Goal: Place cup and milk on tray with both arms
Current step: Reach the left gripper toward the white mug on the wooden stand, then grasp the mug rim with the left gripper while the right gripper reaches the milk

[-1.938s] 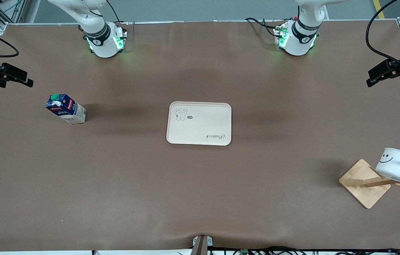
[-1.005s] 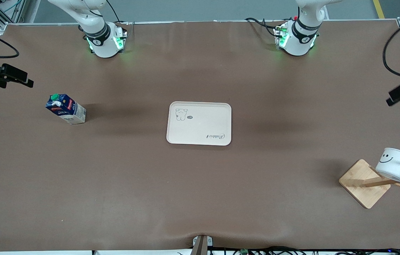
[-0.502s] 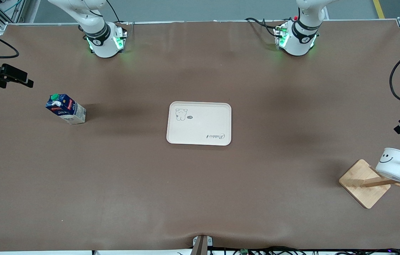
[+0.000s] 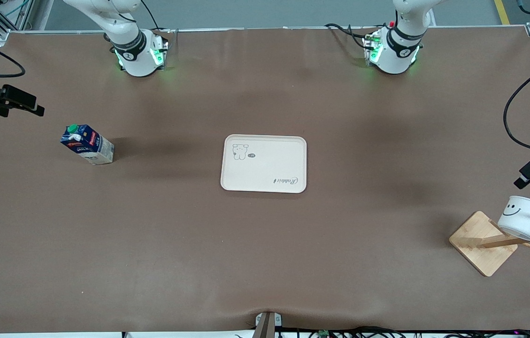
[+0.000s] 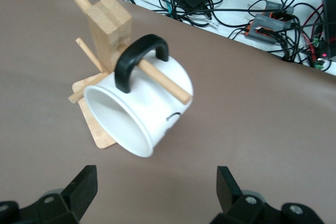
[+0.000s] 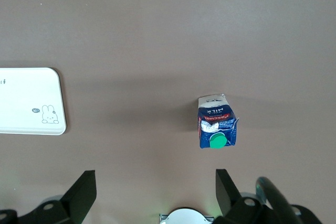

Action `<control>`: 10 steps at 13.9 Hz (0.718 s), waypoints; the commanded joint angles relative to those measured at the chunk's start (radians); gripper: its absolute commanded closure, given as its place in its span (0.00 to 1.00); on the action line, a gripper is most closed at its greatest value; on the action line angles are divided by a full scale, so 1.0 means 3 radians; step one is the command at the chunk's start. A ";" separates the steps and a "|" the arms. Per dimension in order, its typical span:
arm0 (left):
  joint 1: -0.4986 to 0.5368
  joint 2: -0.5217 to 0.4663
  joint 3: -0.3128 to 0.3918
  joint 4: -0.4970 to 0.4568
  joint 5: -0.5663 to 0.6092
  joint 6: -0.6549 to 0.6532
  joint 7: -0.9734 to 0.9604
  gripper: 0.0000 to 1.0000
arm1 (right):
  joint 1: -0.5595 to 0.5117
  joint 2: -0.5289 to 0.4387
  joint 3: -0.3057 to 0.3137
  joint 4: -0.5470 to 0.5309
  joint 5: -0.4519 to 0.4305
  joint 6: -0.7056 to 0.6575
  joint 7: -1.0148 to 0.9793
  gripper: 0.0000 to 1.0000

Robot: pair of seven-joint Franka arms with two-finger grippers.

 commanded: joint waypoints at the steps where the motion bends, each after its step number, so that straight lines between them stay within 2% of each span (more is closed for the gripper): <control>1: 0.0068 0.0075 -0.0025 -0.0072 -0.0141 0.0229 0.0239 0.00 | -0.0066 0.0032 0.0032 0.0014 0.0084 -0.0013 -0.0042 0.00; 7: 0.0062 0.0285 -0.0025 -0.0108 -0.0683 0.0567 0.0832 0.00 | -0.0061 0.0047 0.0032 0.0014 0.0084 -0.0013 -0.0042 0.00; 10: 0.0063 0.0357 -0.0025 -0.0087 -0.0801 0.0644 0.1002 0.19 | -0.0066 0.0093 0.0032 0.0014 0.0084 -0.0013 -0.0042 0.00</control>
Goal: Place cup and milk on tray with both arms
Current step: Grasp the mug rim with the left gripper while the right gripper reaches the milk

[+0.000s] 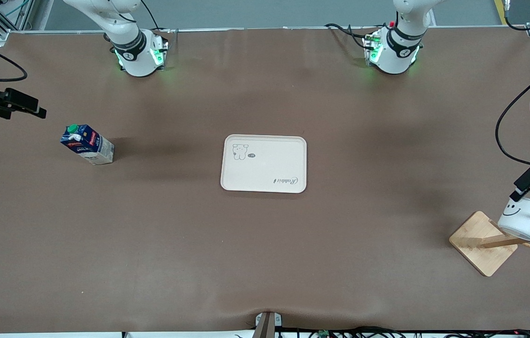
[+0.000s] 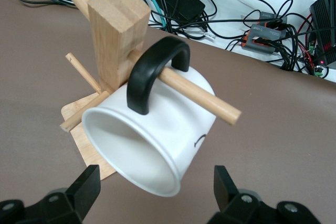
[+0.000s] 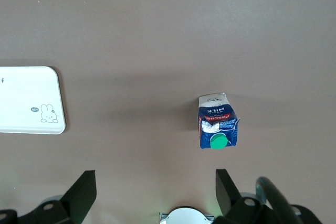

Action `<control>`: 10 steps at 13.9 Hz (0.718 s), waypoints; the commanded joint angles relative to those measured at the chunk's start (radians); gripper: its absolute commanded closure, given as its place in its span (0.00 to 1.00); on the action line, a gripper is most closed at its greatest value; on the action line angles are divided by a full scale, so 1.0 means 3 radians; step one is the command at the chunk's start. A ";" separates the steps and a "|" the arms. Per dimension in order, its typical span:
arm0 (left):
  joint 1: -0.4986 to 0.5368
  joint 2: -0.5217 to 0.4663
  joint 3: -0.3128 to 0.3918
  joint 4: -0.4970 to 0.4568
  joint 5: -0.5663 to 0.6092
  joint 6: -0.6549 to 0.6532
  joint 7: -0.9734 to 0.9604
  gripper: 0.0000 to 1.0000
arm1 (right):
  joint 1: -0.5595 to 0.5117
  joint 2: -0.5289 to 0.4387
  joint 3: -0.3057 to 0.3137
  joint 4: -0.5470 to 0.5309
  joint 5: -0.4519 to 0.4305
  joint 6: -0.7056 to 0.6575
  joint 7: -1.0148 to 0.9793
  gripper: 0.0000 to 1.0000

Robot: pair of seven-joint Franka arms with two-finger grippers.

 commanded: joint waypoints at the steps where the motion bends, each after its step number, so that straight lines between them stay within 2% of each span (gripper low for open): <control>1: 0.0019 0.0024 -0.0024 0.0012 -0.0107 0.0073 0.0120 0.28 | -0.0066 0.0060 0.0031 0.0009 0.0082 -0.0018 -0.0042 0.00; 3: 0.0019 0.0034 -0.0024 0.0028 -0.0107 0.0073 0.0120 0.44 | -0.0066 0.0096 0.0031 0.0009 0.0082 -0.0023 -0.0037 0.00; 4: 0.0019 0.0039 -0.0024 0.0038 -0.0107 0.0073 0.0125 0.50 | -0.0061 0.0096 0.0031 0.0014 0.0082 -0.0018 -0.0037 0.00; 6: 0.0009 0.0044 -0.0024 0.0064 -0.0102 0.0073 0.0125 0.55 | -0.0066 0.0111 0.0031 0.0014 0.0082 -0.0023 -0.0042 0.00; 10: 0.0004 0.0044 -0.0044 0.0079 -0.0107 0.0068 0.0120 0.81 | -0.0076 0.0137 0.0031 0.0014 0.0082 -0.0023 -0.0047 0.00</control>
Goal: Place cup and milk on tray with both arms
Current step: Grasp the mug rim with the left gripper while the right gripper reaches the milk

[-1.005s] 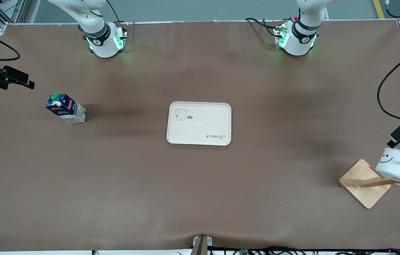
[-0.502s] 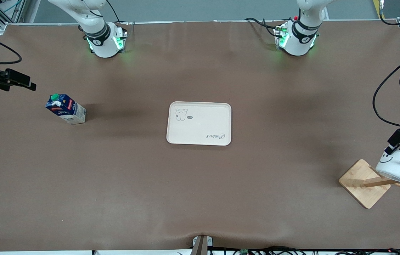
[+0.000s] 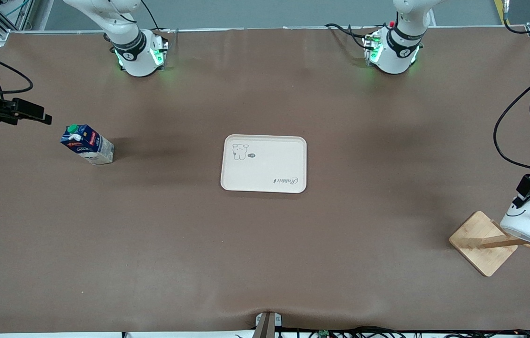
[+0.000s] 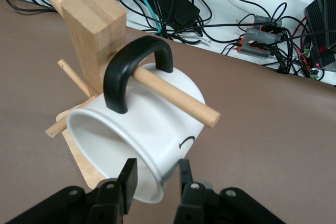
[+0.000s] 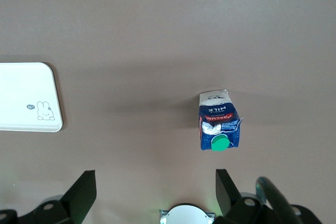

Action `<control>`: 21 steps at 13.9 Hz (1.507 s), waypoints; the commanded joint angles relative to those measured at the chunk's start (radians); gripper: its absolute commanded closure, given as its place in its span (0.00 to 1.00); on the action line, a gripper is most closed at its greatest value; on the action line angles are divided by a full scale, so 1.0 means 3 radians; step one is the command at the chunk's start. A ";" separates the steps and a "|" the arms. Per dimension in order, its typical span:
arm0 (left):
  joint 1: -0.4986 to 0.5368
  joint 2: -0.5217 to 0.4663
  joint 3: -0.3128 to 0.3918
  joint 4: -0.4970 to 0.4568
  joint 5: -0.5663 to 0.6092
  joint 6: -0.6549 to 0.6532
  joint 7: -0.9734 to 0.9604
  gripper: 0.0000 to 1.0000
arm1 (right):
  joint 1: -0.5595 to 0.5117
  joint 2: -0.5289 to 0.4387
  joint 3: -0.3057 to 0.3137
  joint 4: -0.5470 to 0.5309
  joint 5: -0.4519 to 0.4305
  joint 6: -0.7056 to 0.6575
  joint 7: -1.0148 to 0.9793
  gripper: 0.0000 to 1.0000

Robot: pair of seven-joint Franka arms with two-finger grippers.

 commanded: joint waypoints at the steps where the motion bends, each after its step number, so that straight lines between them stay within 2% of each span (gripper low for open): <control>1: 0.0015 0.0018 -0.0012 0.0036 -0.0076 0.0030 0.0087 0.84 | -0.0069 0.0004 0.0033 0.0016 0.0082 -0.0023 -0.0042 0.00; 3: 0.0015 0.0018 -0.0028 0.0046 -0.0066 0.0025 0.0097 1.00 | -0.0069 0.0004 0.0033 0.0011 0.0082 -0.0028 -0.0042 0.00; 5: -0.0010 0.0023 -0.0048 0.0082 -0.0071 0.0020 0.0102 1.00 | -0.0069 0.0049 0.0033 -0.0005 0.0082 -0.0043 -0.0042 0.00; 7: 0.0000 -0.0018 -0.0094 0.0082 -0.0071 -0.0016 0.0102 1.00 | -0.0064 0.0300 0.0038 0.0021 0.0092 -0.0140 -0.0012 0.00; 13: 0.0036 -0.0145 -0.0074 0.0225 -0.0066 -0.0746 0.0159 1.00 | -0.0140 0.0326 0.0028 0.0041 0.0097 -0.0176 -0.0012 0.00; 17: 0.0026 -0.0278 -0.0089 0.0230 -0.0035 -0.0956 0.0062 1.00 | -0.0268 0.0576 0.0028 0.0067 0.0077 -0.0161 -0.0002 0.00; 21: 0.0010 -0.0386 -0.0110 0.0225 -0.0020 -0.1126 -0.0132 1.00 | -0.0304 0.0597 0.0028 0.0057 0.0061 -0.0186 0.0004 0.00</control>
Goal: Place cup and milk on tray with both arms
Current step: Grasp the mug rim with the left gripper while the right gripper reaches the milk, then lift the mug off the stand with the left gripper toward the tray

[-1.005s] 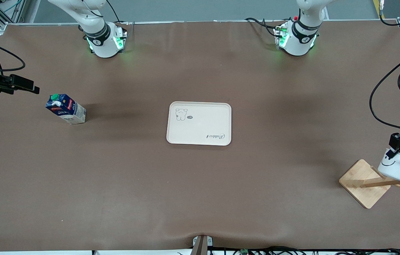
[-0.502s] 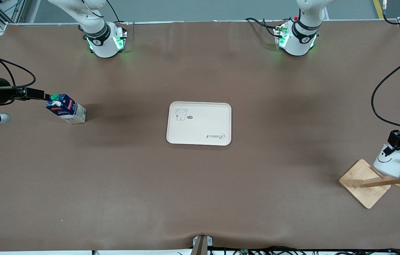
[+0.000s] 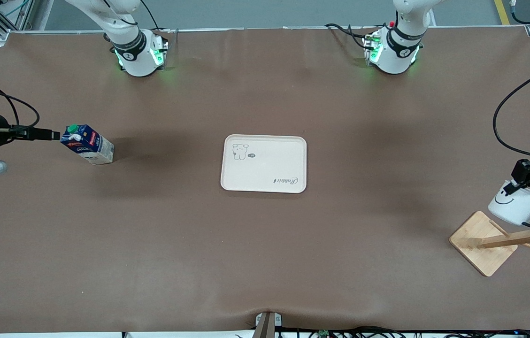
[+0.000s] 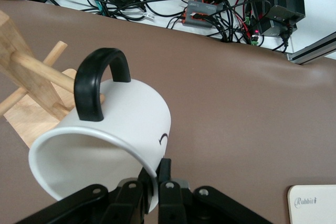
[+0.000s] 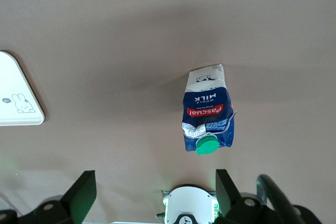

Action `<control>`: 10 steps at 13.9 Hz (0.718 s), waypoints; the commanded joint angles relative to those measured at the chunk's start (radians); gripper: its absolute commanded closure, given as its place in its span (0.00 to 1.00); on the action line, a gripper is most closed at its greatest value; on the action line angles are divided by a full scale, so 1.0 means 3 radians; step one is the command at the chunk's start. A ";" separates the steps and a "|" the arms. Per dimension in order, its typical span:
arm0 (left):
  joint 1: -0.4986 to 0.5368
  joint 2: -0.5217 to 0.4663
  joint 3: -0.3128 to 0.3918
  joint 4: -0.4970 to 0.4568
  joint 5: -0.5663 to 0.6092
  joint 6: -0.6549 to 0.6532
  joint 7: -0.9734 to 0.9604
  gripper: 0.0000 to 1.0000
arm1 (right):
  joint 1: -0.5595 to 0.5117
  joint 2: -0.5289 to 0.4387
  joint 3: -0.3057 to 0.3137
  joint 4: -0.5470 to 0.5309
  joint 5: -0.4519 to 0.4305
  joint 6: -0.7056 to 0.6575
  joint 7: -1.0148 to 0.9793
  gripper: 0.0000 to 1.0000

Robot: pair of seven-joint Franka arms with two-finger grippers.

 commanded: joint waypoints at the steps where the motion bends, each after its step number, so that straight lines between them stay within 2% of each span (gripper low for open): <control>1: 0.0003 -0.0113 -0.0080 -0.0013 0.0008 -0.0167 -0.0242 1.00 | -0.0046 0.0023 0.0046 0.0084 0.0064 -0.0069 0.0074 0.00; 3: 0.0003 -0.0144 -0.0141 0.0003 0.0008 -0.0235 -0.0421 1.00 | -0.0046 0.0054 0.0046 0.0161 0.0033 -0.0068 0.0202 0.00; 6: -0.0002 -0.0159 -0.0350 0.0033 0.0033 -0.0327 -0.0977 1.00 | -0.0046 0.0110 0.0046 0.0095 0.0033 -0.0089 0.0192 0.00; 10: -0.0012 -0.0118 -0.0682 0.0028 0.0309 -0.0327 -0.1800 1.00 | -0.0066 0.0115 0.0041 0.0033 0.0028 -0.0033 0.0192 0.00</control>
